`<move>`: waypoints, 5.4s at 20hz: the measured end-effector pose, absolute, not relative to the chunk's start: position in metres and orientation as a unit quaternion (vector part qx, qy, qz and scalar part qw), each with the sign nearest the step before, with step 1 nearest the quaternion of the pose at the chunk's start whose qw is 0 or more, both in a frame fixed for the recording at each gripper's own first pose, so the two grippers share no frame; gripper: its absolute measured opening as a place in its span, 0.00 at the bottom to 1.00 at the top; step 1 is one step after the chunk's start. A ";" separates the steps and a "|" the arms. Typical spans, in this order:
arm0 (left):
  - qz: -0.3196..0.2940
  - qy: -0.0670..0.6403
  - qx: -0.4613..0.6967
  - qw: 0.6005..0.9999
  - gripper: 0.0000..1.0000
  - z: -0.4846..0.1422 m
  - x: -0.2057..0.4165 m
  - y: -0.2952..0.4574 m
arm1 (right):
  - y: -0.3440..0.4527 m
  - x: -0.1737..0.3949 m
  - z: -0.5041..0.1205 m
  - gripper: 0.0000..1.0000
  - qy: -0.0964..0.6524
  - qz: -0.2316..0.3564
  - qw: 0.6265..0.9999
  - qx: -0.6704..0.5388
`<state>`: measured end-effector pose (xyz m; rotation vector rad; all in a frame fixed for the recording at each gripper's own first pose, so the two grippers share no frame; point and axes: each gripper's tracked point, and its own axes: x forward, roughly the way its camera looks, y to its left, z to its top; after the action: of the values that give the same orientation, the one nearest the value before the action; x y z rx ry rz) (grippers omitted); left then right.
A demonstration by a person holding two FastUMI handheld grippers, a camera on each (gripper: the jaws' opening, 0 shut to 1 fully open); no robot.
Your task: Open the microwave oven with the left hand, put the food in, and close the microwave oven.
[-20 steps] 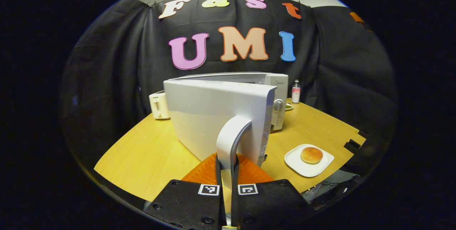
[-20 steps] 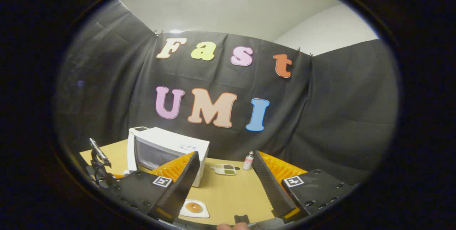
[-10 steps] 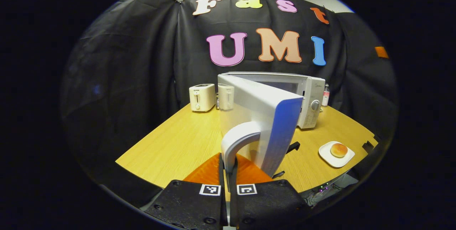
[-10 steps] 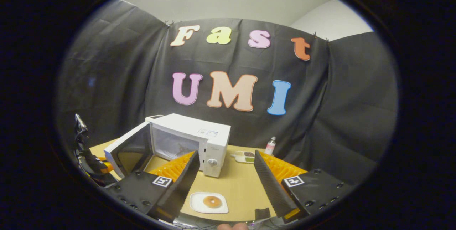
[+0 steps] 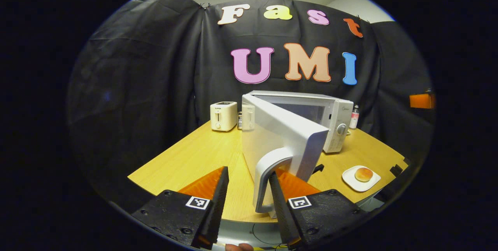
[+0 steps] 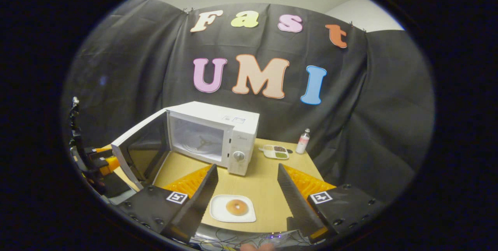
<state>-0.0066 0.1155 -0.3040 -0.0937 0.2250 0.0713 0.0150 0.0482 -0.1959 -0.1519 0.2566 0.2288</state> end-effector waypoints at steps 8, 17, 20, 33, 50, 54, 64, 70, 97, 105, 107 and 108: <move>0.101 0.055 -0.006 0.993 0.99 -0.223 -0.051 0.148 | 0.060 0.019 -0.254 0.98 0.184 0.138 0.970 -0.081; 0.103 -0.028 -0.005 0.994 0.94 -0.112 -0.062 0.137 | 0.058 0.037 -0.381 0.98 0.318 0.137 0.933 -0.098; 0.096 -0.044 -0.006 0.994 0.94 -0.090 -0.065 0.126 | 0.055 0.044 -0.405 0.98 0.347 0.129 0.924 -0.098; 0.094 -0.037 -0.014 0.995 0.94 -0.074 -0.060 0.098 | 0.058 0.063 -0.469 0.98 0.412 0.125 0.893 -0.128; 0.088 -0.038 -0.010 0.995 0.94 -0.068 -0.052 0.082 | 0.070 0.063 -0.498 0.69 0.457 0.151 0.870 -0.110; 0.081 -0.036 -0.006 0.996 0.94 -0.068 -0.049 0.076 | 0.070 0.064 -0.498 0.58 0.463 0.156 0.867 -0.094; 0.077 -0.038 -0.007 0.996 0.94 -0.065 -0.050 0.071 | 0.074 0.065 -0.483 0.52 0.456 0.155 0.874 -0.063; 0.044 -0.045 -0.013 0.998 0.94 -0.065 -0.039 0.061 | 0.096 0.073 -0.445 0.52 0.437 0.150 0.887 -0.007; -0.092 -0.050 -0.035 0.994 0.97 -0.081 0.030 0.132 | 0.314 0.199 -0.377 0.52 0.351 0.059 0.873 0.335; -0.079 -0.044 -0.035 0.995 0.97 -0.082 0.026 0.148 | 0.338 0.235 -0.392 0.52 0.330 0.009 0.863 0.383; -0.074 -0.041 -0.035 0.996 0.97 -0.082 0.027 0.153 | 0.339 0.244 -0.394 0.52 0.320 -0.001 0.864 0.388; -0.072 -0.041 -0.033 0.996 0.97 -0.082 0.026 0.156 | 0.338 0.249 -0.396 0.52 0.316 -0.009 0.864 0.392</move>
<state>0.0264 0.1563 -0.0824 -0.0670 -0.0826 -0.1436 0.2487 0.3383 -0.3959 0.8214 0.6630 -0.0180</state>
